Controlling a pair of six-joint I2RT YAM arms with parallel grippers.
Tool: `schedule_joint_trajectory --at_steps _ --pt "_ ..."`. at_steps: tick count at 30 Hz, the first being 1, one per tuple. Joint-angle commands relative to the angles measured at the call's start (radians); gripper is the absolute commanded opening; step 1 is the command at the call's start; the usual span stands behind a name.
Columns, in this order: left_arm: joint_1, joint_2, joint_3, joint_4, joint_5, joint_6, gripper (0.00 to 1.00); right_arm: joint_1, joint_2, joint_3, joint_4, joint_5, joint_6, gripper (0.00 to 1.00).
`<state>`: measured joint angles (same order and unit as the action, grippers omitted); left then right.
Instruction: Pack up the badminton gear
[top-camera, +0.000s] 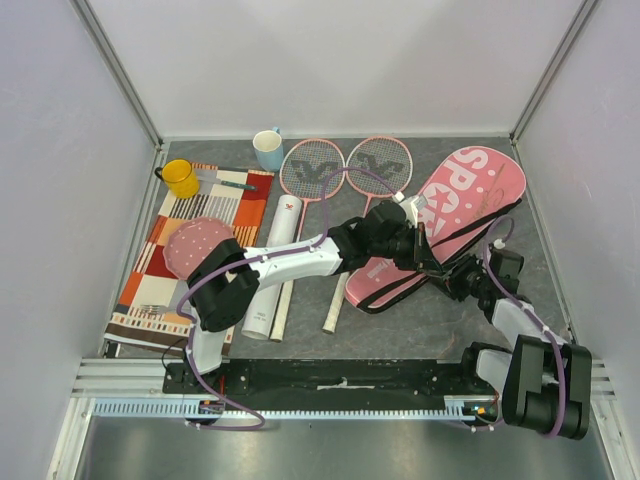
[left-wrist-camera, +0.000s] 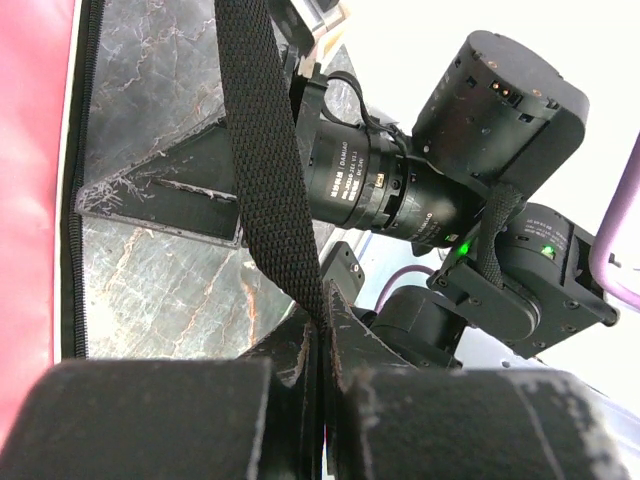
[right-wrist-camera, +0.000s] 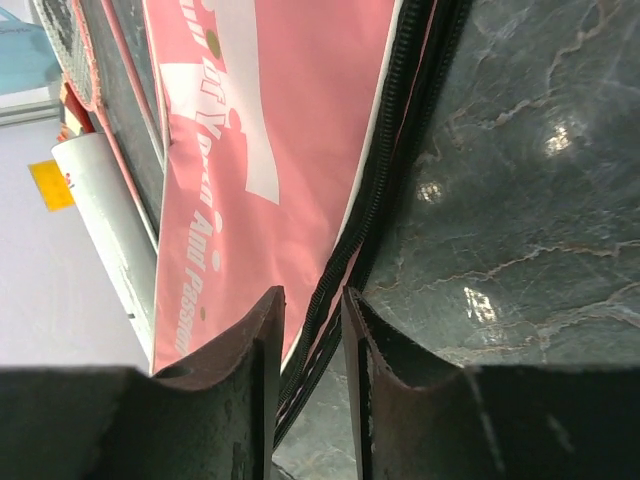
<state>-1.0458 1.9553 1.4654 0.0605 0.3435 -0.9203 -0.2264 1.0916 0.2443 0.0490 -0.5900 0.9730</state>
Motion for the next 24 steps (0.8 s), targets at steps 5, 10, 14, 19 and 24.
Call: schedule_joint_trajectory --at_steps 5,10,14,19,24 --pt "-0.013 -0.038 0.003 0.053 0.026 -0.031 0.02 -0.001 0.045 0.082 -0.083 0.047 -0.059 0.37" --pt "-0.017 -0.039 0.001 0.059 0.023 -0.034 0.02 0.016 0.077 0.105 -0.069 0.067 -0.054 0.37" --pt "-0.020 -0.036 0.001 0.059 0.025 -0.034 0.02 0.027 0.100 0.133 -0.081 0.074 -0.054 0.32" --pt "-0.020 -0.035 0.003 0.067 0.026 -0.035 0.02 0.044 0.131 0.145 -0.097 0.084 -0.056 0.31" --pt "-0.020 -0.035 0.007 0.067 0.028 -0.032 0.02 0.058 0.146 0.151 -0.112 0.108 -0.054 0.30"
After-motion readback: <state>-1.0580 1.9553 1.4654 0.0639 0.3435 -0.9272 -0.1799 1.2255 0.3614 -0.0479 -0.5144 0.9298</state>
